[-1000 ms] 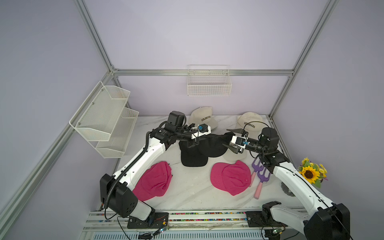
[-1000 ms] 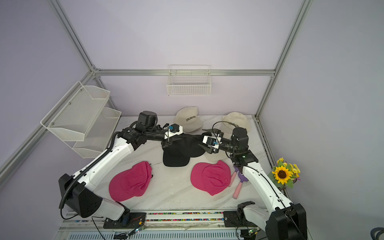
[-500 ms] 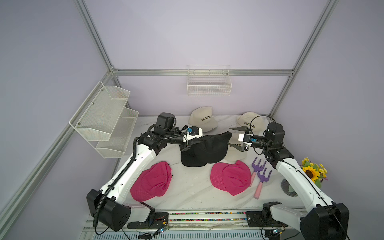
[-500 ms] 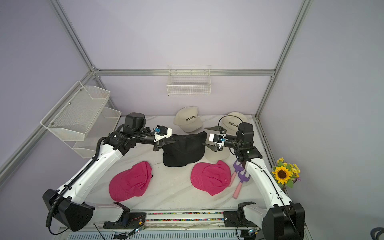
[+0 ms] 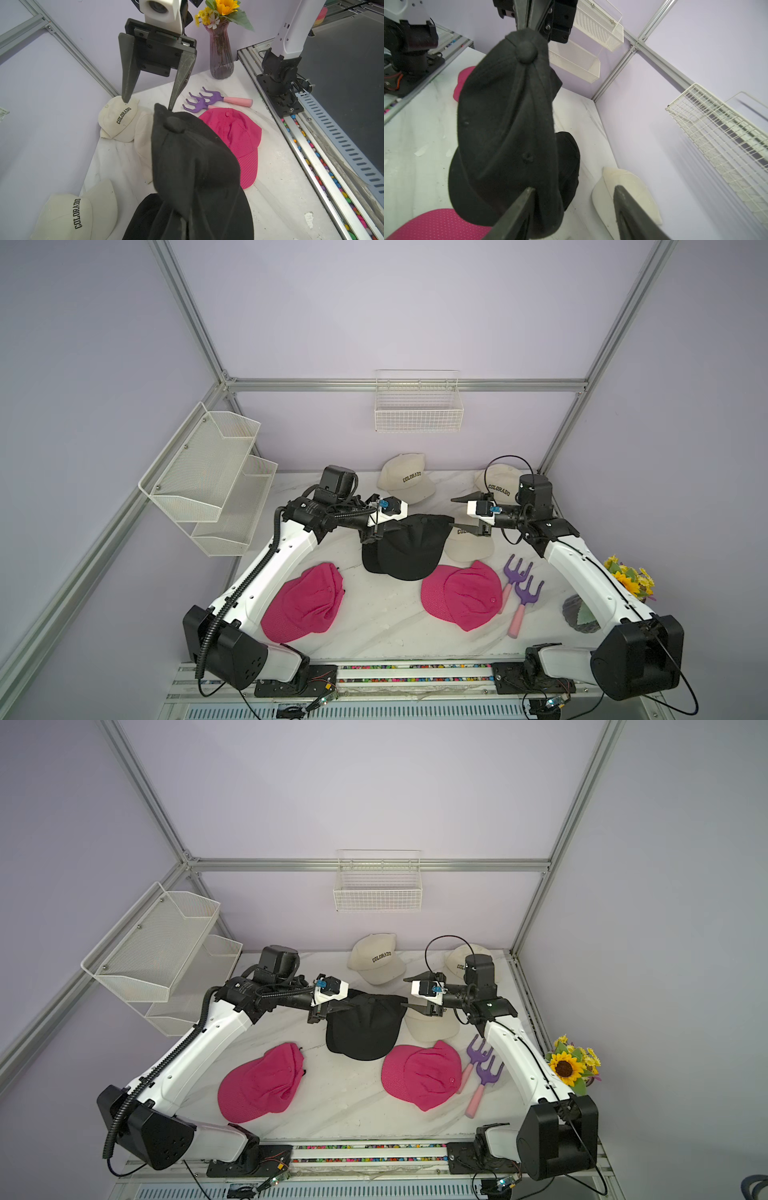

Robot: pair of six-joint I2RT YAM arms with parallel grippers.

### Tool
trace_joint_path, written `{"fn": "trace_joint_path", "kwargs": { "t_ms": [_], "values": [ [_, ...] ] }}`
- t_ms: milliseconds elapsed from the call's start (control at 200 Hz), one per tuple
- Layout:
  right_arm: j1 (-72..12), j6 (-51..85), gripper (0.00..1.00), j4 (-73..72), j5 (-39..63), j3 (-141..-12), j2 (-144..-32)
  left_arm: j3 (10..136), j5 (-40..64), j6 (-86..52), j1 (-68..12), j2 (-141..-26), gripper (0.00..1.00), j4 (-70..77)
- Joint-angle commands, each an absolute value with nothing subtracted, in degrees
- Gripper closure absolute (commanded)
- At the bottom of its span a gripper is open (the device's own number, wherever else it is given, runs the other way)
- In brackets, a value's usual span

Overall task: Stack the baseball caps by color
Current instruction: Place the baseball cap on the baseball cap.

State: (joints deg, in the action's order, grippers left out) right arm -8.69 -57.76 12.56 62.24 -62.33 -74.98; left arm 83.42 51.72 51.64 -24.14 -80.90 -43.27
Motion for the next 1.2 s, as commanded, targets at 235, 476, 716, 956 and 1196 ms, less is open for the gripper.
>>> {"fn": "trace_joint_path", "kwargs": {
  "t_ms": [235, 476, 716, 956, 1196],
  "values": [
    [-12.0, -54.0, 1.00, 14.4, 63.9, -62.4, -75.9, 82.2, 52.4, 48.5, -22.5, -79.7, 1.00, -40.8],
    [-16.7, -45.9, 1.00, 6.2, 61.0, -63.4, -82.3, 72.0, 51.0, 38.4, -19.1, -76.4, 1.00, -31.7],
    [-20.0, -51.3, 1.00, 16.2, 61.8, -74.0, -94.9, 71.7, 52.9, 37.9, -14.8, -78.4, 1.00, -33.5],
    [-20.0, -57.7, 1.00, 30.5, 60.3, -85.8, -105.8, 84.0, 54.8, 44.6, -10.3, -90.2, 1.00, -46.9],
    [-19.9, -57.7, 1.00, 31.5, 56.7, -87.4, -107.5, 93.8, 57.8, 54.7, -9.4, -100.0, 1.00, -58.5]
  ]
}}
